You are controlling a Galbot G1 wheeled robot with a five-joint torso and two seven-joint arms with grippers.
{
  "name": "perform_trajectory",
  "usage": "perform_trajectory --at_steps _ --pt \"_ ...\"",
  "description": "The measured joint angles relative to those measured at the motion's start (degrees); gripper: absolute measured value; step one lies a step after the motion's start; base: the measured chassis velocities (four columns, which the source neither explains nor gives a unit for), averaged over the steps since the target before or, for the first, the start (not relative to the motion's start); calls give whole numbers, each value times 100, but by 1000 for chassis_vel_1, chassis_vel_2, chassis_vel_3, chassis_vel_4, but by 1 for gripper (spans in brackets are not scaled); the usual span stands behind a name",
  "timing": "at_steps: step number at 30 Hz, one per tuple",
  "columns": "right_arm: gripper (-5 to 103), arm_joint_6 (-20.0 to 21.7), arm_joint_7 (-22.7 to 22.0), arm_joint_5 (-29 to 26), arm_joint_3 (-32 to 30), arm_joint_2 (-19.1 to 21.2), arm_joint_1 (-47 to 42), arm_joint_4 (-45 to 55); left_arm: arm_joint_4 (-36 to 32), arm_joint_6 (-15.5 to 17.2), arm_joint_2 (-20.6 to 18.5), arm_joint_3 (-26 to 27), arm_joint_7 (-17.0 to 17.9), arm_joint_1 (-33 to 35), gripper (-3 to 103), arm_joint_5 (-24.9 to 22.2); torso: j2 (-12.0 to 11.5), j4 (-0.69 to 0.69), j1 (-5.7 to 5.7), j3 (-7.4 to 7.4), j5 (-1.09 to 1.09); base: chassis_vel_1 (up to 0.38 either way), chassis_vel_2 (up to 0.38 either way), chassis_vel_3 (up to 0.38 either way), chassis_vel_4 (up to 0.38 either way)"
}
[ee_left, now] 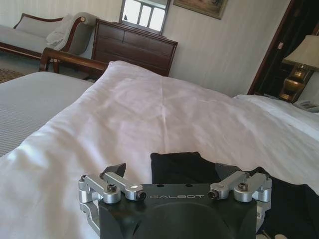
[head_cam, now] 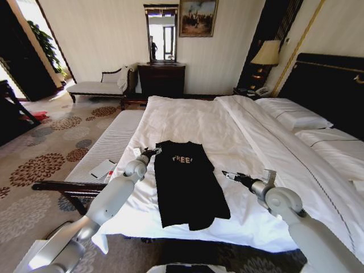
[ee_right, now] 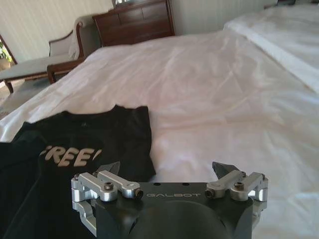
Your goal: Fold the clothes on the bed.
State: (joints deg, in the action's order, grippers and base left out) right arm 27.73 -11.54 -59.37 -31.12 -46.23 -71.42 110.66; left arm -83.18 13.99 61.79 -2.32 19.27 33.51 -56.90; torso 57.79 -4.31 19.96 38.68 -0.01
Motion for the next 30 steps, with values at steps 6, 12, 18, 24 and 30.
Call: perform_trajectory --at_steps 6,12,18,24,30 --pt "100 -461 94 238 189 -42 89 -151 -211 0 -206 193 -27 311 100 -24 0 0 0 0 1 0 0 0 0" --pt "100 -586 23 177 191 -58 27 -151 -342 -2 -296 214 -37 401 100 -65 0 -1 -1 0 1 0 0 0 0" --pt "100 -588 -38 135 159 -47 18 -151 -424 -3 -354 213 -35 403 100 -103 0 -1 -1 -1 1 -49 34 40 -52" --pt "100 -521 -76 139 155 -49 12 -132 -463 -3 -385 221 -26 426 100 -135 1 -1 -1 -1 1 -158 139 148 -142" --pt "100 -524 -105 87 155 -50 55 -154 -494 -3 -391 275 -24 469 100 -134 -1 0 7 1 3 -155 135 170 -153"
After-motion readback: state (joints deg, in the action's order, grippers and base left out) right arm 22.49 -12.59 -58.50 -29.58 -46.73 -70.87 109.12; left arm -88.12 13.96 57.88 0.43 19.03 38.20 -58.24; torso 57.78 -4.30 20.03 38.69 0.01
